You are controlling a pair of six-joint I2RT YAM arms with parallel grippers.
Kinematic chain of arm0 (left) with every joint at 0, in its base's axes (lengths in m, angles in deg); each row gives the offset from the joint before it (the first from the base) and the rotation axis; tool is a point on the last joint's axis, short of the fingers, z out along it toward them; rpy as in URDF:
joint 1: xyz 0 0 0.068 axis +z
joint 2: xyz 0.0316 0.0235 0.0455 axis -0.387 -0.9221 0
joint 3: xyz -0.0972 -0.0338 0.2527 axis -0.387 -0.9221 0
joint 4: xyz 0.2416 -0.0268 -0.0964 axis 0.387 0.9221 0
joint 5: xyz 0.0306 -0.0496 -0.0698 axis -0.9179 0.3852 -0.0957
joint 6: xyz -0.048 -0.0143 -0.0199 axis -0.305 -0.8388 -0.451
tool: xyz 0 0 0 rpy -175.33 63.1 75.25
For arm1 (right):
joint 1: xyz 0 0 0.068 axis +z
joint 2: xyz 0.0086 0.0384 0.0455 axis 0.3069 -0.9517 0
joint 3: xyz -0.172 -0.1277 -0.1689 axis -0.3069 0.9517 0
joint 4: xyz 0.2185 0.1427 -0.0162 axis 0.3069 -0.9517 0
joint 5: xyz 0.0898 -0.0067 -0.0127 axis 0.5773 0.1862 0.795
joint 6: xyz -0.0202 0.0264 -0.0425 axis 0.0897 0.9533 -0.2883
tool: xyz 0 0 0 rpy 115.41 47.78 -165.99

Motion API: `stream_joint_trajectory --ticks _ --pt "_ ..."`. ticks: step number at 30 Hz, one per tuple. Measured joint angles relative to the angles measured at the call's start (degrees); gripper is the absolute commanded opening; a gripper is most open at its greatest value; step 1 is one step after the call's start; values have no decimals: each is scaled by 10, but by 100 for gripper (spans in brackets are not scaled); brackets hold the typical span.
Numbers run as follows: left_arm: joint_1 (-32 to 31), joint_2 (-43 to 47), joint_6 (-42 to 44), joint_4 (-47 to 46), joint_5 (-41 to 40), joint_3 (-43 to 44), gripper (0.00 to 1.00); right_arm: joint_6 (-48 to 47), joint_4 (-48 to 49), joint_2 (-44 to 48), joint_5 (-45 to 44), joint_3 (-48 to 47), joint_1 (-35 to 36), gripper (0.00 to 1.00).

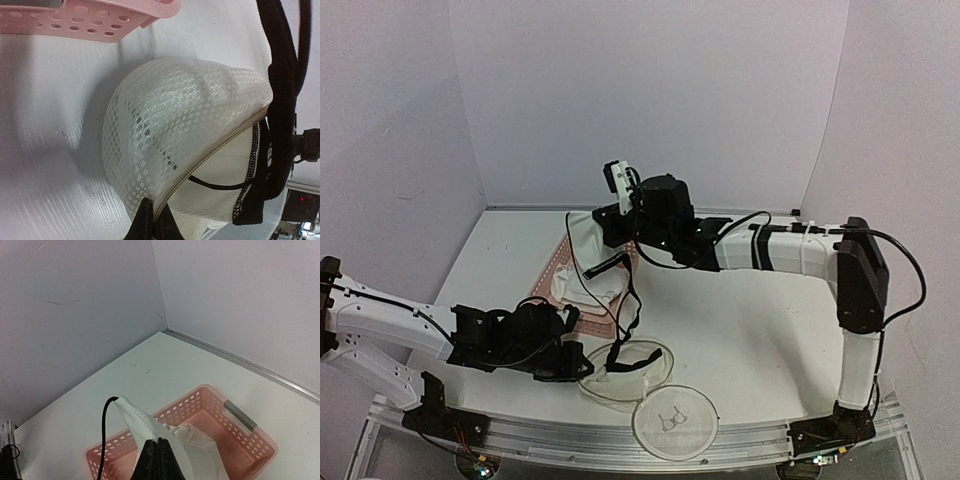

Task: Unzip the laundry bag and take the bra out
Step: Place the bra in the bin, then pick up the bra from the laundry bag.

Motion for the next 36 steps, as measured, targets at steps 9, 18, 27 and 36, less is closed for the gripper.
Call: stream_joint_trajectory --ticks 9,18,27,36 --pt "-1 -26 -3 -1 -9 0 1 34 -4 -98 -1 -51 -7 15" --pt "0 -29 -5 -1 -13 2 2 42 -17 -112 29 -59 -15 37" --pt "9 -29 -4 0 -14 12 1 11 -25 54 89 106 -15 42" --pt "10 -49 7 -6 -13 25 0 -83 -7 285 239 310 -15 46"
